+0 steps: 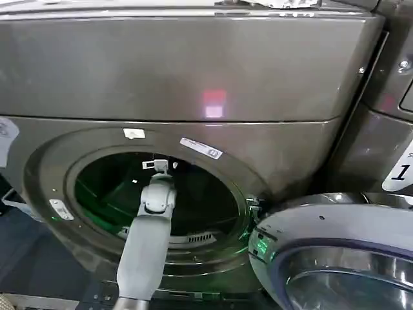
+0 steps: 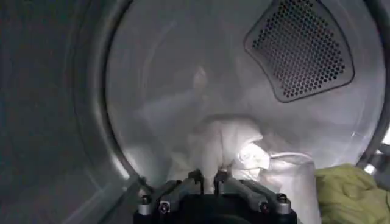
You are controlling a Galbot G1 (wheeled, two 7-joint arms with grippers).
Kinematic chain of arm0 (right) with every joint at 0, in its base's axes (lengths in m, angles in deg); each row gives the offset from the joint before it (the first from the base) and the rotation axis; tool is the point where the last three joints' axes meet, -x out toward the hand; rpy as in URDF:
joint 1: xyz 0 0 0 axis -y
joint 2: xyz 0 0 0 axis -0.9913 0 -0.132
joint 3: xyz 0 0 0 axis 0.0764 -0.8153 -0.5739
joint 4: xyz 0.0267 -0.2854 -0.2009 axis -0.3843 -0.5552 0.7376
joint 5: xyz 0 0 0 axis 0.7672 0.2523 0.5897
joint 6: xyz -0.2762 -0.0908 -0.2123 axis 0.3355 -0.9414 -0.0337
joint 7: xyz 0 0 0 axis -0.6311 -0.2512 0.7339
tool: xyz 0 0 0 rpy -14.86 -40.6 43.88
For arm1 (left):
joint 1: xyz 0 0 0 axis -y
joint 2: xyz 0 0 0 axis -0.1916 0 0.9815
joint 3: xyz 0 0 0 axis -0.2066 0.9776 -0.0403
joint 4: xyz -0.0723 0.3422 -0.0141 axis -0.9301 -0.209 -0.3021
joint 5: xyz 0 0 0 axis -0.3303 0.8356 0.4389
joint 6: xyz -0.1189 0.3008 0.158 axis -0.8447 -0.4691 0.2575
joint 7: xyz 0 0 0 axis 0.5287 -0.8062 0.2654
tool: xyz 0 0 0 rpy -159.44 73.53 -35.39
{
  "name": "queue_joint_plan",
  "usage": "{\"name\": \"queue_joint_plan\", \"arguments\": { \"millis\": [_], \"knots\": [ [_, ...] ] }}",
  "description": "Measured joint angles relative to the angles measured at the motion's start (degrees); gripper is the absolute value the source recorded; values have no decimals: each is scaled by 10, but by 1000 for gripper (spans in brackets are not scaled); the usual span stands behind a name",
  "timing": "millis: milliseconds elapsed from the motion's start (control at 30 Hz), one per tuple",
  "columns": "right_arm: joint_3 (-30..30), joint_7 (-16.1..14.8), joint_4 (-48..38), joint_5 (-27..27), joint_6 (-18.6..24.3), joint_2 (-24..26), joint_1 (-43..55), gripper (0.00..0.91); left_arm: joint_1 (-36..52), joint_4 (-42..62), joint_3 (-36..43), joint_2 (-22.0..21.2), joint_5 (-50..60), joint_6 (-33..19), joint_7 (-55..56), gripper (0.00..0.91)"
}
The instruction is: Grasp the clothes from the dryer.
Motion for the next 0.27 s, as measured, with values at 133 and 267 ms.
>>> {"name": "queue_joint_plan", "arguments": {
  "millis": [133,267],
  "knots": [
    [2,2,4,2,-5,0,1,907,0,0,0,0,-1,0,-2,0],
    [5,2,5,5,-6,0,0,907,0,0,1,0,-1,0,-4,0]
  ]
}}
